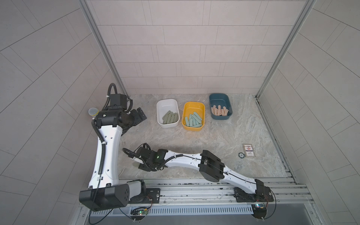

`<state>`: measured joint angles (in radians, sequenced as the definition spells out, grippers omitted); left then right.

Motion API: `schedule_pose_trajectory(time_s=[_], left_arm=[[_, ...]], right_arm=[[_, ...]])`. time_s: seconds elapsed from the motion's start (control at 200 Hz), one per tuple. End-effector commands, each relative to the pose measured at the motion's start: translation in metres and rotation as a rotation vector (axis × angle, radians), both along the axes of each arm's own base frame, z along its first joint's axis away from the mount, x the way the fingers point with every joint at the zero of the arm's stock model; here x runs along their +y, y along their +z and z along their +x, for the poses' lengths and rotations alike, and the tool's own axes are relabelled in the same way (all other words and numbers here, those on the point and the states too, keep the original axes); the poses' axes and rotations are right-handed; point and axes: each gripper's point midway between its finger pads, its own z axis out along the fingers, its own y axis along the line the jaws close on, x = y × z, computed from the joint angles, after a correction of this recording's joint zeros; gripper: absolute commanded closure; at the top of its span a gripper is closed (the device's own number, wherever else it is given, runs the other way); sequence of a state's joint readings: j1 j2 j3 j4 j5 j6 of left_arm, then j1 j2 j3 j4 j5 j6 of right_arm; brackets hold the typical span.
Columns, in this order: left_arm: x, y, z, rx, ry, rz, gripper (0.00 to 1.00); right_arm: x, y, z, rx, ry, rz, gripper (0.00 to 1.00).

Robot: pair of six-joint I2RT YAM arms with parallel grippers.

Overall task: Place the fruit knives into the storage box by color
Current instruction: Move the fruit knife to the center of the board.

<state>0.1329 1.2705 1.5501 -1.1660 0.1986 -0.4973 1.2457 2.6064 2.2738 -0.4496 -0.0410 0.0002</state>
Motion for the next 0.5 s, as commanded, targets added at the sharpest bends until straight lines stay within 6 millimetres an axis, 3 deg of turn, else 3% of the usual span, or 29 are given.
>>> schedule_pose_trajectory(time_s=[0.0, 0.16, 0.295, 0.495], left_arm=[[0.0, 0.009, -0.004, -0.016, -0.004, 0.002, 0.0], [0.0, 0.005, -0.002, -0.016, -0.002, -0.001, 0.0], [-0.003, -0.005, -0.003, -0.017, -0.006, -0.017, 0.0], [-0.006, -0.03, -0.007, 0.019, -0.008, -0.04, 0.0]], right_arm=[[-0.034, -0.003, 0.011, 0.004, -0.038, -0.096, 0.54], [-0.064, -0.006, 0.017, 0.028, -0.105, -0.118, 0.73], [-0.099, -0.009, 0.028, 0.06, -0.186, -0.139, 0.77], [-0.157, -0.015, 0.027, 0.105, -0.301, -0.172, 0.79]])
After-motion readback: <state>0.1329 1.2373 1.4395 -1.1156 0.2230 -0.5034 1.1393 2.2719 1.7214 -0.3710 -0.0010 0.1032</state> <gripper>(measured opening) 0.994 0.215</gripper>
